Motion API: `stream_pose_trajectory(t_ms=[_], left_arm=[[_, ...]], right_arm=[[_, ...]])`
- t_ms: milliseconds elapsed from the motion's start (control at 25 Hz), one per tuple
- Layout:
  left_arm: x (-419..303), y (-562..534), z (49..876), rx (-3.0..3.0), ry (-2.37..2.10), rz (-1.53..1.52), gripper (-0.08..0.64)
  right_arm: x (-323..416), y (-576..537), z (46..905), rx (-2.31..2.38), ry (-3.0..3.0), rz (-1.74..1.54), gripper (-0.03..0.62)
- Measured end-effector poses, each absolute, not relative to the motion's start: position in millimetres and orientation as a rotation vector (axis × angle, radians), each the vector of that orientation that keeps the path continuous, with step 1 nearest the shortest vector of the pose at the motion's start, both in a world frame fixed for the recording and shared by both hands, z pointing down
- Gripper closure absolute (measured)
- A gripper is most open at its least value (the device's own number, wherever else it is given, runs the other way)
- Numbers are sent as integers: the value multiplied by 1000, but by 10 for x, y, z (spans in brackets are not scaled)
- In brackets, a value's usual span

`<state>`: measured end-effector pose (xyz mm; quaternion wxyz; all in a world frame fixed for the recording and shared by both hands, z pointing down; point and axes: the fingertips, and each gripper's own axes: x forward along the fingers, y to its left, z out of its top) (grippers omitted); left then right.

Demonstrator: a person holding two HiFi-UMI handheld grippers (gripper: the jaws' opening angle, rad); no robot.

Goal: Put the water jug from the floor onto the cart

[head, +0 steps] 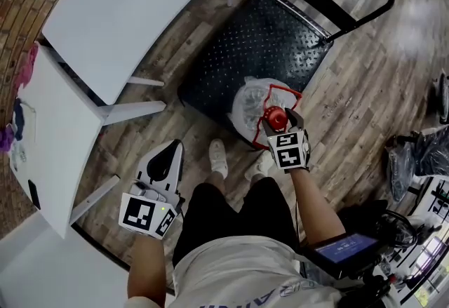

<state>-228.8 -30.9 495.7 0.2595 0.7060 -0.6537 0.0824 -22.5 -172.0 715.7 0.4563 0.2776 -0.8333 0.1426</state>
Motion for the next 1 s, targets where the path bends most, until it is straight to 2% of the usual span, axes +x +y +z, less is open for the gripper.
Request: stream_pose_trajectory(t_ms=[440,680,1000], left_arm=[[-2245,-359,4901,1991,-1719,217,558],[-2252,-440,4665,2071,-1680,204,558],[-2060,-715,4167,2301,-1546,178,558]], right_arm=[[-204,-1743,6951,728,-2056,325,278],[-294,-1700,6055,831,-2172,318,278],[-53,-1684,4687,1112,-2314,211,286]])
